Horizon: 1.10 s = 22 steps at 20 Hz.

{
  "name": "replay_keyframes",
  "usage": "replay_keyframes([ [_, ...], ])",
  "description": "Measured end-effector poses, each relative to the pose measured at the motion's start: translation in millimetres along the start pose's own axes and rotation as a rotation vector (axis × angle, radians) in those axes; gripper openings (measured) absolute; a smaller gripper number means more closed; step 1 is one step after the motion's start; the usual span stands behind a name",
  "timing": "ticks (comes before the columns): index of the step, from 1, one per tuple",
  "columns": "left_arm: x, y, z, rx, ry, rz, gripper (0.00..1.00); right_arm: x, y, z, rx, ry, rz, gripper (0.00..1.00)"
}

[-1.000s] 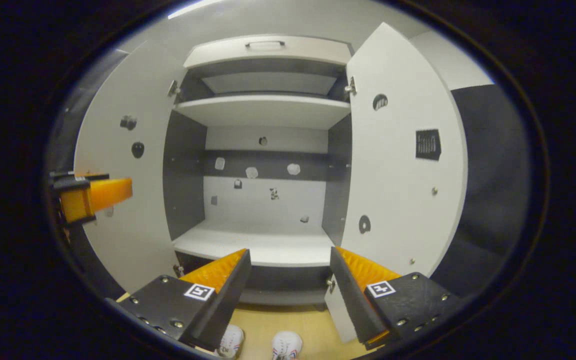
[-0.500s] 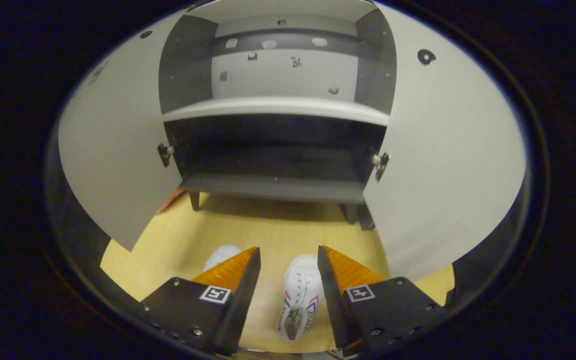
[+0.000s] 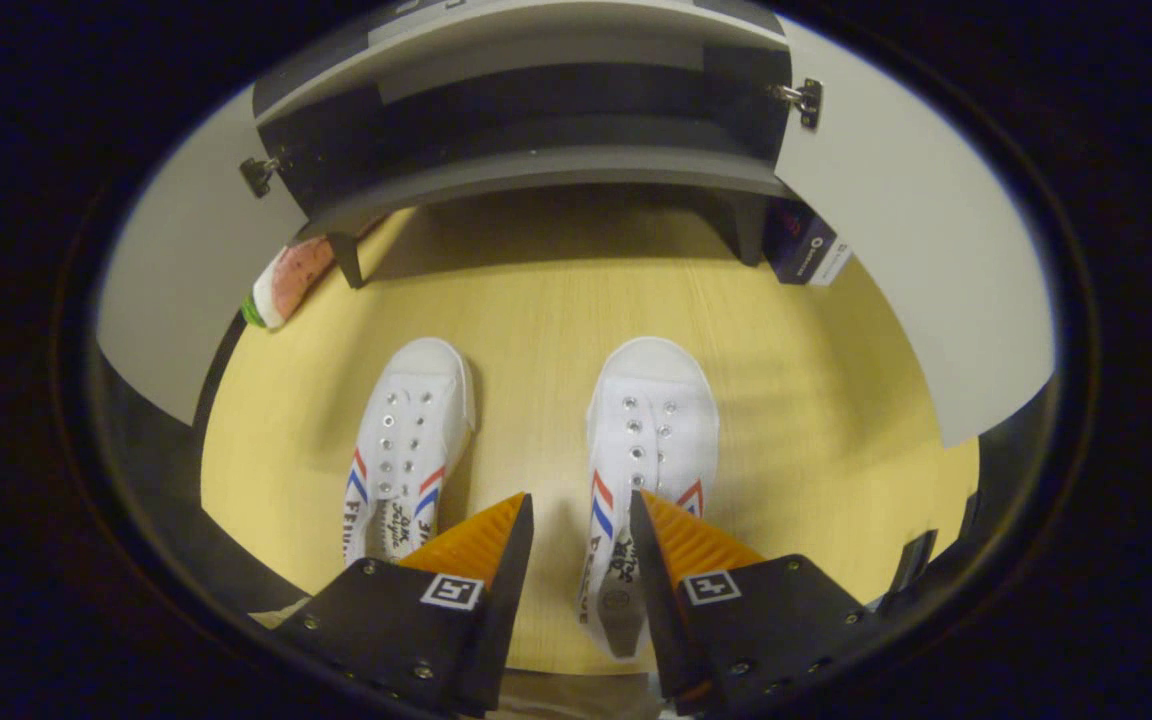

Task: Grab one shoe with the right hand and put it into the shoe cabinet, grab the other shoe with the left hand and put it into the shoe cabinet; then close the right door with the right hand and the left door with the left hand.

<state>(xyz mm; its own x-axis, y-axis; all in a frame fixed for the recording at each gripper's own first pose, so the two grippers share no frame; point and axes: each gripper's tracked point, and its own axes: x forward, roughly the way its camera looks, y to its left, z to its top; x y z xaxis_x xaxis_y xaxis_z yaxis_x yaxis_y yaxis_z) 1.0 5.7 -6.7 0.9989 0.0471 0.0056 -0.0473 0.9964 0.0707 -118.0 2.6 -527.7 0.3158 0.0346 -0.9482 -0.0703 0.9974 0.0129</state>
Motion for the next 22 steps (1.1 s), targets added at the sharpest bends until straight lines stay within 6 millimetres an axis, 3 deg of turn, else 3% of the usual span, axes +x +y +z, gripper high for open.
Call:
replay_keyframes([
  [5,0,0,0,0.001,-0.003,0.000,0.93,22,-8,-22,-0.003,0.128,-0.047,0.58],
  [6,0,0,0,0.001,-0.003,0.001,0.96,28,-7,-25,-0.014,0.149,-0.042,0.58],
  [8,0,1,0,0.003,-0.001,0.003,0.93,31,-14,-24,-0.057,0.151,-0.084,0.58],
  [10,1,0,0,-0.002,-0.001,0.002,0.93,29,-18,-22,-0.091,0.157,-0.112,0.35],
  [11,1,1,-1,-0.001,-0.001,0.005,0.93,34,-20,-27,-0.109,0.159,-0.129,0.34],
  [12,2,1,-1,-0.003,-0.002,0.004,0.93,10,-18,-24,-0.096,0.154,-0.117,0.26],
  [13,1,1,0,-0.004,-0.005,0.004,0.92,32,-20,-25,-0.099,0.163,-0.110,0.19],
  [14,1,1,0,-0.003,-0.005,0.004,0.92,31,-18,-22,-0.097,0.163,-0.095,0.19],
  [15,1,1,-1,-0.001,-0.004,0.004,0.92,49,-19,-26,-0.065,0.154,-0.094,0.15],
  [16,1,1,-1,0.002,-0.004,0.003,0.92,28,-17,-20,-0.061,0.145,-0.083,0.04],
  [22,0,0,-1,0.005,-0.004,-0.007,0.92,28,-12,-20,0.023,0.058,-0.049,0.00],
])
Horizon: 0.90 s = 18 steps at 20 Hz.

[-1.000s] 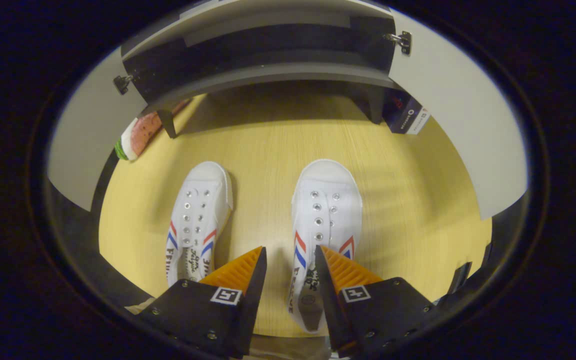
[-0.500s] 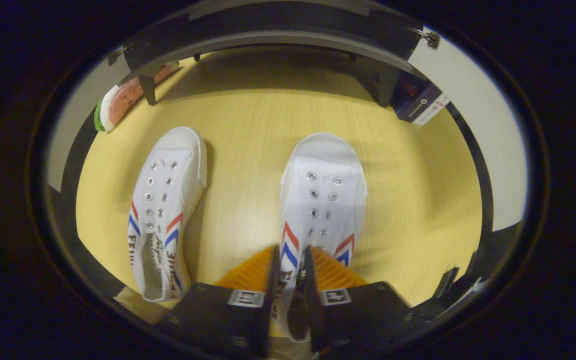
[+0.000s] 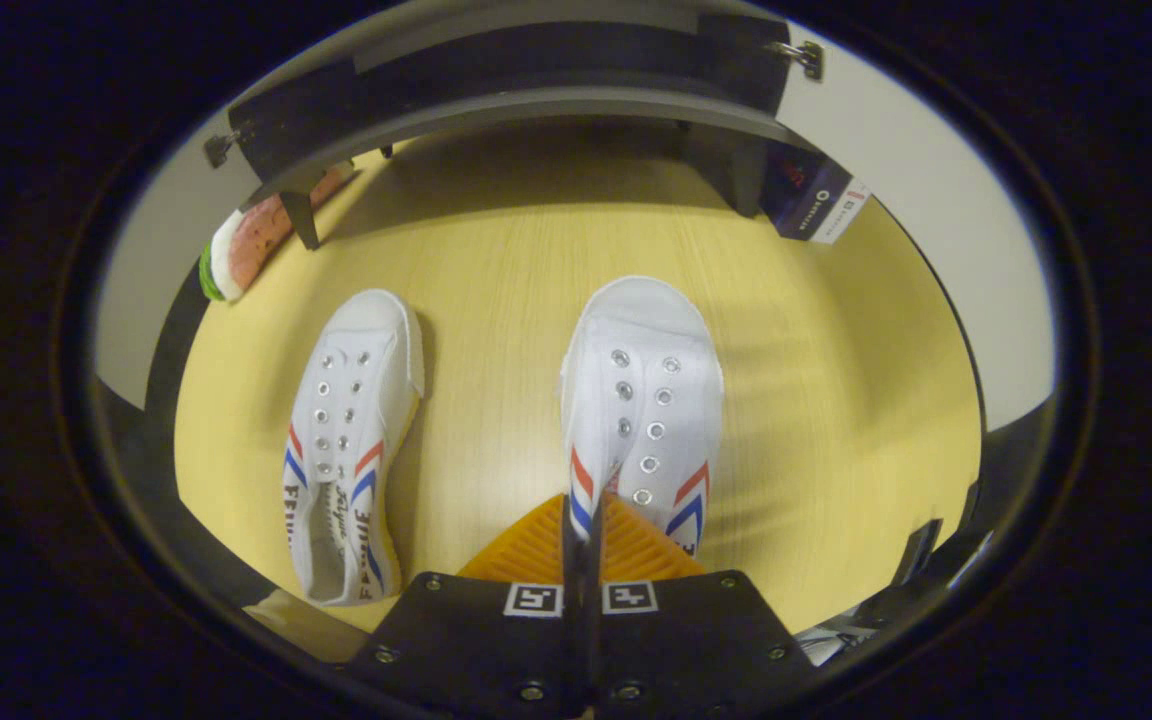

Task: Grab one shoe with the right hand and put it into the shoe cabinet, grab the other shoe with the left hand and put it into the shoe cabinet; then close the right door with the right hand and the left door with the left hand.

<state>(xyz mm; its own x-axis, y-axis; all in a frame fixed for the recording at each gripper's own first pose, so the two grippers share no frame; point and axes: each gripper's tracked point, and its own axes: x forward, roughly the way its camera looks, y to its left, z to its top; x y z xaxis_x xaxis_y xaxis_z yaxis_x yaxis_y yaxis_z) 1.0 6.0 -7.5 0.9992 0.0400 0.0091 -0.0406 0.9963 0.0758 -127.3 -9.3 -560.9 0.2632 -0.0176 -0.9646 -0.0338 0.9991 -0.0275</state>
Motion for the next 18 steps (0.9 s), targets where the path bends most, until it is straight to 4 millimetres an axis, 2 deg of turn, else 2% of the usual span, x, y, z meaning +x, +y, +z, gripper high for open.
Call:
replay_keyframes([
  [4,0,0,0,0.002,-0.002,-0.002,0.92,-15,6,12,0.100,-0.083,0.069,0.00],
  [7,0,-1,0,0.005,-0.005,-0.003,0.93,-53,-2,30,0.134,-0.142,0.107,0.00],
  [9,0,0,0,0.004,-0.007,-0.004,0.92,-73,3,43,0.153,-0.185,0.131,0.00],
  [13,0,-1,0,0.007,-0.011,-0.004,0.93,-135,7,82,0.154,-0.315,0.163,0.00],
  [14,-1,-1,0,0.007,-0.013,-0.005,0.96,-153,8,95,0.150,-0.357,0.172,0.00],
  [18,-1,-1,1,-0.001,-0.022,-0.007,0.93,-220,12,152,0.108,-0.508,0.191,0.00],
])
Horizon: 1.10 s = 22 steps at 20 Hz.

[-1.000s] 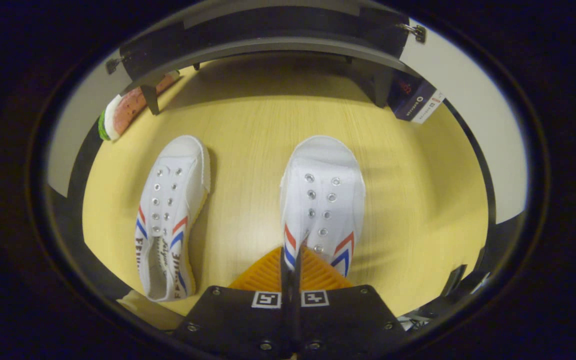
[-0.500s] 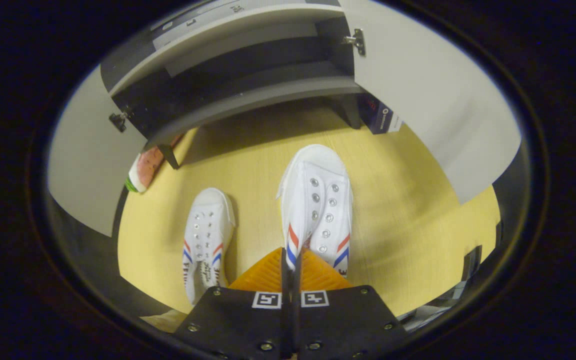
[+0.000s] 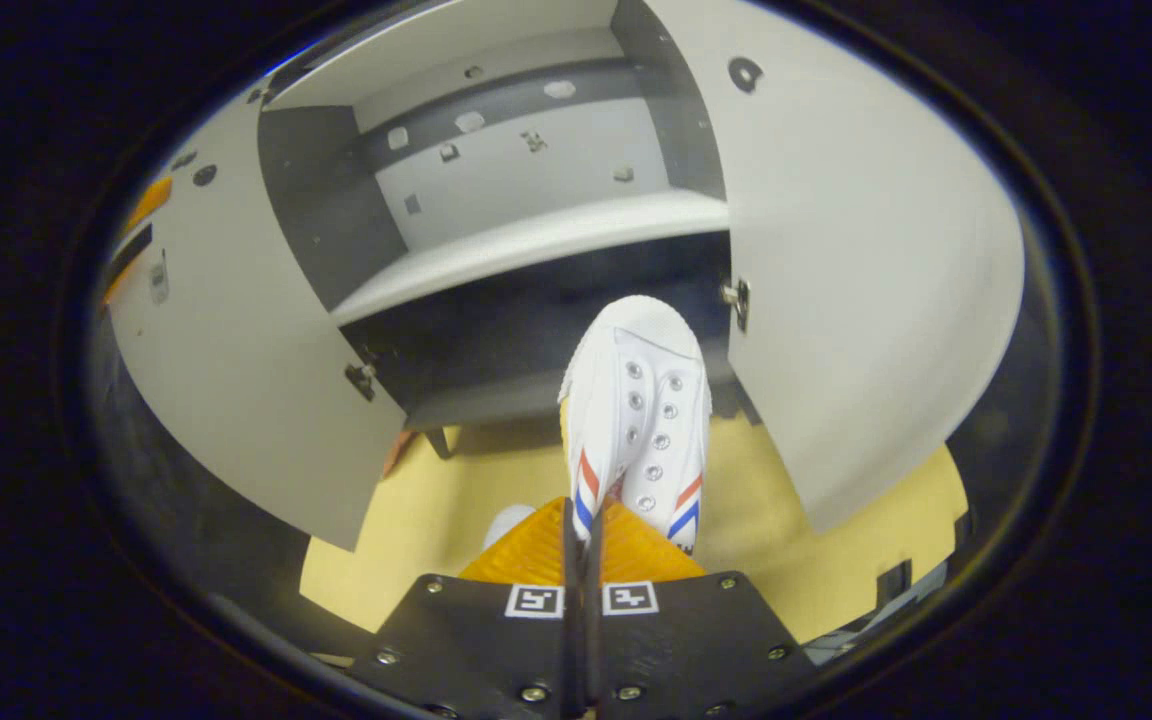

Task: Grab one shoe with the right hand and put it into the shoe cabinet, grab the other shoe with the left hand and put it into the shoe cabinet; then close the right door with the right hand and the left door with the left hand.

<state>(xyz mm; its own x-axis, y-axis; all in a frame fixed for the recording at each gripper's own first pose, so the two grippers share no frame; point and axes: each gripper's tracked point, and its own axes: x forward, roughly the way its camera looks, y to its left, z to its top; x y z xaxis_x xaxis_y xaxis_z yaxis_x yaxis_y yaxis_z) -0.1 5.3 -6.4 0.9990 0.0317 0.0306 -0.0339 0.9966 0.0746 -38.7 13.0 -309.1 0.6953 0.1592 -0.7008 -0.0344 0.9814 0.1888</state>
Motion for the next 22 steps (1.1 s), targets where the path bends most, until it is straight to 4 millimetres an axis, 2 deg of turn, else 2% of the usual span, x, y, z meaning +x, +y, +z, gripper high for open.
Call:
replay_keyframes([
  [2,0,0,1,-0.001,-0.007,-0.001,0.96,-7,9,36,-0.028,-0.065,0.011,0.00],
  [3,0,0,1,0.000,-0.009,-0.002,0.92,-10,14,57,-0.042,-0.099,0.017,0.00],
  [6,0,0,2,-0.003,-0.017,-0.004,0.92,-13,26,110,-0.086,-0.187,0.028,0.00],
  [8,0,0,3,-0.007,-0.025,-0.005,0.96,-4,30,142,-0.123,-0.235,0.023,0.00],
  [9,0,1,4,-0.010,-0.030,-0.006,0.92,2,33,159,-0.142,-0.259,0.020,0.00],
  [13,-1,1,6,-0.022,-0.047,-0.006,0.91,37,39,219,-0.184,-0.314,0.003,0.00],
  [15,-1,1,7,-0.024,-0.053,-0.003,0.91,57,38,240,-0.207,-0.323,-0.016,0.00],
  [18,0,2,8,-0.030,-0.061,0.004,0.94,86,37,261,-0.208,-0.314,-0.029,0.00],
  [19,0,3,8,-0.032,-0.065,0.005,0.90,95,34,263,-0.212,-0.305,-0.038,0.00],
  [20,-1,2,8,-0.034,-0.066,0.006,0.94,109,31,269,-0.218,-0.295,-0.048,0.00],
  [22,0,3,8,-0.036,-0.070,0.011,0.90,137,23,273,-0.223,-0.256,-0.065,0.00],
])
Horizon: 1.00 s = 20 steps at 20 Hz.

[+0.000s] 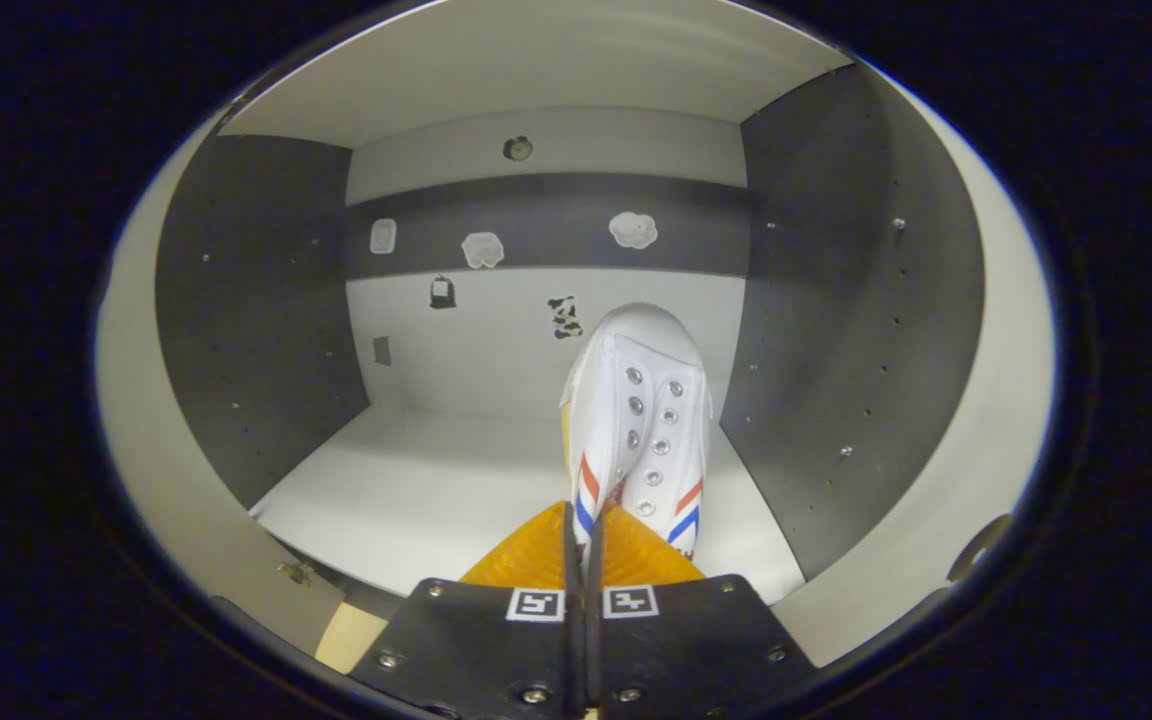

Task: Grab one shoe with the right hand and put it into the shoe cabinet, grab the other shoe with the left hand and put it into the shoe cabinet; then close the right door with the right hand and the left door with the left hand.

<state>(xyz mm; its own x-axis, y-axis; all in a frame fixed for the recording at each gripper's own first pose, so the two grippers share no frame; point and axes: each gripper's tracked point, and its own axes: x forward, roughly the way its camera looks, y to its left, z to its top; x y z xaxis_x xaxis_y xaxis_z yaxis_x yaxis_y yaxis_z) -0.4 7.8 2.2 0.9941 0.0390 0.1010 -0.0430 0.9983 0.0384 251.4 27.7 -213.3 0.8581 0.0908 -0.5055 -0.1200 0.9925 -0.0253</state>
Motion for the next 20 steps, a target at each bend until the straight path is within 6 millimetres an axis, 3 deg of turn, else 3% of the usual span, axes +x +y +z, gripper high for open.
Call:
replay_keyframes([
  [3,1,1,0,0.005,-0.002,0.006,0.94,30,-10,-4,0.017,0.038,-0.024,0.00],
  [6,1,0,-1,0.008,-0.006,0.013,0.90,51,-10,-14,0.042,0.081,-0.024,0.00],
  [8,1,1,-1,0.017,-0.003,0.016,0.94,57,-2,-22,0.060,0.114,-0.005,0.00],
  [11,1,0,-3,0.027,0.001,0.019,0.90,60,1,-26,0.041,0.125,-0.021,0.01],
  [14,2,1,-3,0.029,0.003,0.023,0.90,48,0,-16,0.023,0.083,-0.031,0.17],
  [17,3,1,-5,0.052,0.011,0.031,0.90,21,-5,11,0.045,0.010,-0.029,0.17],
  [20,4,0,-8,0.075,0.018,0.042,0.90,-23,-8,41,0.062,-0.079,-0.018,0.17],
])
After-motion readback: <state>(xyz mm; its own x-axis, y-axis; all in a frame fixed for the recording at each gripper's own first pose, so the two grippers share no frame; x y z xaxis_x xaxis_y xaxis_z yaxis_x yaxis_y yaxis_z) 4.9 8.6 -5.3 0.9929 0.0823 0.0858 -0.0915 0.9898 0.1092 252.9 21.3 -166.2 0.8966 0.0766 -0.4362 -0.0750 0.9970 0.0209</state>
